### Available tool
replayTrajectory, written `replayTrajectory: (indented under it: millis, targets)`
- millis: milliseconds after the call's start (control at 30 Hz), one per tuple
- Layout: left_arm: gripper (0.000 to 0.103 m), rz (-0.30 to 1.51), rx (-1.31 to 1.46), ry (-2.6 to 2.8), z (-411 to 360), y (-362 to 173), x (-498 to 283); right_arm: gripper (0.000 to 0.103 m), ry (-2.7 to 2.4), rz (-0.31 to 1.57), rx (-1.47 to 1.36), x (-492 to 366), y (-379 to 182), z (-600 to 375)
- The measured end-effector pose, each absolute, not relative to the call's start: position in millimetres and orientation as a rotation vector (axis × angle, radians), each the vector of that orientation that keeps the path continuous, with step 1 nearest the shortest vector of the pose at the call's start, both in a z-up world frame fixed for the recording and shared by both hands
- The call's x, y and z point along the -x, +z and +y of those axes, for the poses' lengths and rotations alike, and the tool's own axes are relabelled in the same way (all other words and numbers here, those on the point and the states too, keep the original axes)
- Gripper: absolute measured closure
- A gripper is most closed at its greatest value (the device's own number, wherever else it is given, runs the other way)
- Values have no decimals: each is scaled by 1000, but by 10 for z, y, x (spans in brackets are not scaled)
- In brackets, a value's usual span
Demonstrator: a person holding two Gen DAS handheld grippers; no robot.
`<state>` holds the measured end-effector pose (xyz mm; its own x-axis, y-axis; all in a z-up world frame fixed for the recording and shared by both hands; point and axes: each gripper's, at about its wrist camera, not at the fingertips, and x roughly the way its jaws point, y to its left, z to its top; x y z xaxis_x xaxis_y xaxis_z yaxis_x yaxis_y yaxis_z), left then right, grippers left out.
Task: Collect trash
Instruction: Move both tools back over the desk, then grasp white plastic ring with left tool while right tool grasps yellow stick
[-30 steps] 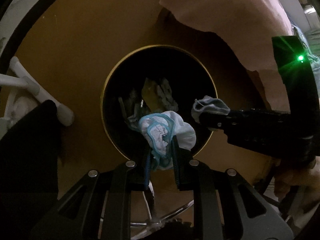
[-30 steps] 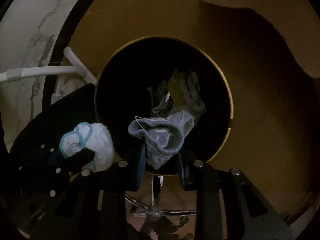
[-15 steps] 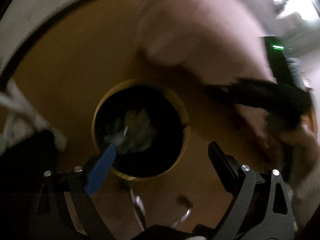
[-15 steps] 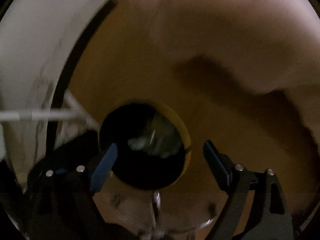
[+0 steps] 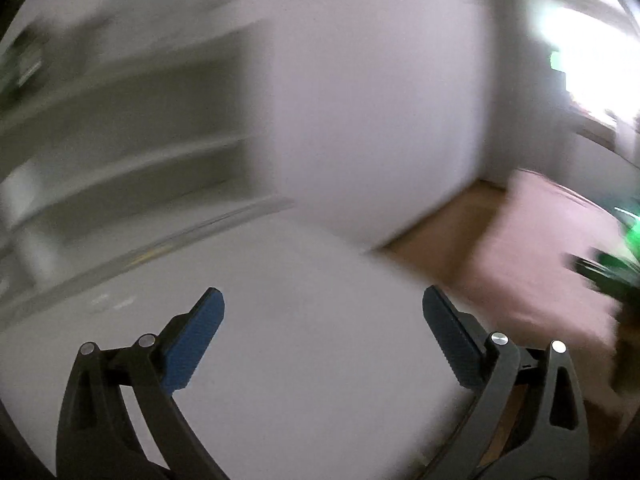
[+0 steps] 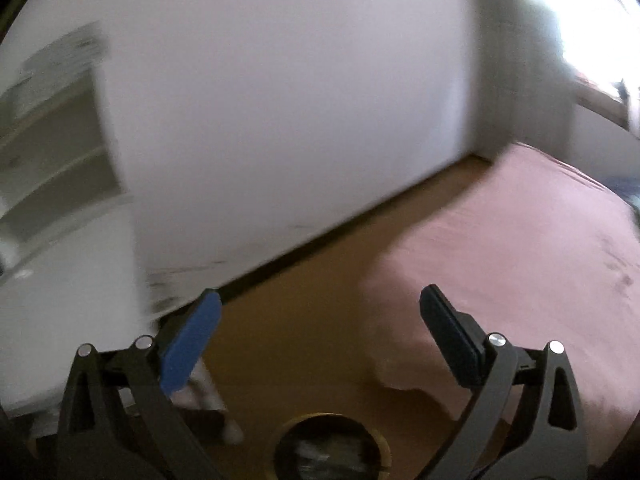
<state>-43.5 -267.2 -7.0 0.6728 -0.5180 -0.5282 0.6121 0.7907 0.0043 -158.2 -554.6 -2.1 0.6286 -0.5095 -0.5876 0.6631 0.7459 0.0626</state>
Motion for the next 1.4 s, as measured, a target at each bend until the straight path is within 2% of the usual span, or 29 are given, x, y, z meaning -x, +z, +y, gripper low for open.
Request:
replayTrajectory:
  millis: [167, 267, 300, 333, 367, 767, 800, 967, 1233, 1400]
  targets:
    - [7, 733, -106, -304, -1772, -291, -800, 7, -485, 627, -212, 905, 22, -4958]
    - [8, 809, -147, -321, -1621, -472, -1279, 7, -426, 628, -206, 616, 52, -4769]
    - [12, 819, -178, -337, -1634, -510, -1368, 7, -408, 630, -213, 538, 56, -4728]
    - [20, 827, -206, -356, -1651, -552, -1400, 7, -395, 634, -222, 449, 39, -4682]
    - [22, 838, -237, -391, -1641, -579, -1433, 7, -373, 644, -232, 342, 20, -4623]
    - [23, 817, -628, -786, -1879, -796, -1812, 7, -317, 732, -202, -259, -115, -4207]
    - [25, 832, -626, -821, -1897, -798, -1851, 7, -319, 734, -200, -285, -113, -4197]
    - [53, 909, -562, -888, -1897, -791, -1949, 7, -338, 736, -213, -256, -122, -4244]
    - [54, 880, -433, -617, -1456, -870, -1709, 7, -283, 757, -201, -468, -95, -4173]
    - [54, 864, -364, -430, -1017, -881, -1837, 7, -148, 764, -180, -1169, 54, -3768]
